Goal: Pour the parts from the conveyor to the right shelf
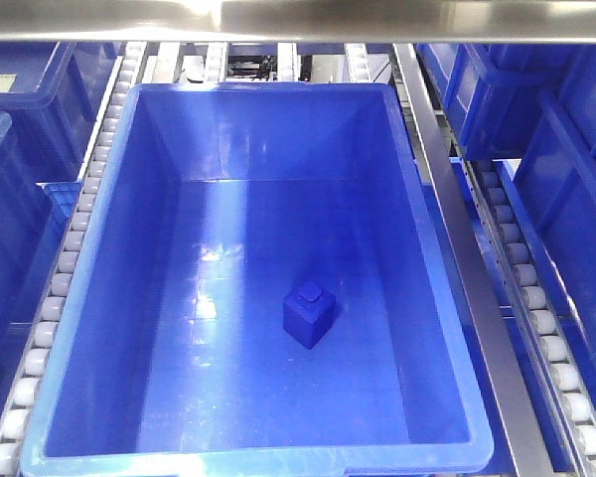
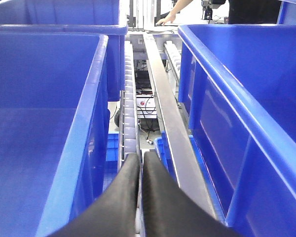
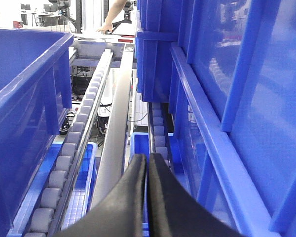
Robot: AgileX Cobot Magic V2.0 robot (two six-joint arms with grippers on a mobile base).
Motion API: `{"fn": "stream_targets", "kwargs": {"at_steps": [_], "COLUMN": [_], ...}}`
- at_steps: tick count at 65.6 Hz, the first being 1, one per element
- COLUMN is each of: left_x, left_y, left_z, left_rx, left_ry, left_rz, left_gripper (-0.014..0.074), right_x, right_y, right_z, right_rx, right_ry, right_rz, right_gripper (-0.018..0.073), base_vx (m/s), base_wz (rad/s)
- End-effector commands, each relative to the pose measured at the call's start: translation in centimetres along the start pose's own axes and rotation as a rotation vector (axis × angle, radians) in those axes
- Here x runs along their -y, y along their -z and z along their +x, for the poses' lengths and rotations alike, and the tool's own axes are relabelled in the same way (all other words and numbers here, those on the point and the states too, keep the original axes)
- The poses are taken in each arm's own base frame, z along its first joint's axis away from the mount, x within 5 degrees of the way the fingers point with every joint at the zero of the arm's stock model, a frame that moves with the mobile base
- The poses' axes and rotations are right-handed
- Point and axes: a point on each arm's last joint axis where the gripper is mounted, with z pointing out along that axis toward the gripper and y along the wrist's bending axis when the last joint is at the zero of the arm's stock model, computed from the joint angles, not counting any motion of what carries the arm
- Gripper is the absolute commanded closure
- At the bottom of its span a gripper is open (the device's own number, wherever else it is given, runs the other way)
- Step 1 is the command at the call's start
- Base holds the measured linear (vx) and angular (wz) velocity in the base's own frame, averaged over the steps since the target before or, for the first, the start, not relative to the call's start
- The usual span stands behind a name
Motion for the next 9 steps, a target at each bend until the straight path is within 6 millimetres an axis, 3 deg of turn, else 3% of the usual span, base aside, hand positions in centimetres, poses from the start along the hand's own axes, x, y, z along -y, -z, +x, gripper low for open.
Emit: {"fn": "stream_targets", "kwargs": {"at_steps": [1,9], "left_x": [0.08,0.08], "left_y": [0.00,0.00], "left_z": [-1.29,-1.29], "left_rx": [0.082,0.082], "left_ry": [0.016,0.016], "left_rz": [0.009,0.009], "left_gripper": [0.0603,0.0603], "right_x": [-0.01,-0.01], "right_y": [0.08,0.08], "right_z": [-0.46,-0.44], "right_rx": [0.079,0.078], "right_ry": [0.012,0.012], "right_rz": [0.003,0.003], "right_gripper": [0.0567,0.0567], "base_vx": [0.00,0.00], "base_wz": [0.00,0.00]}}
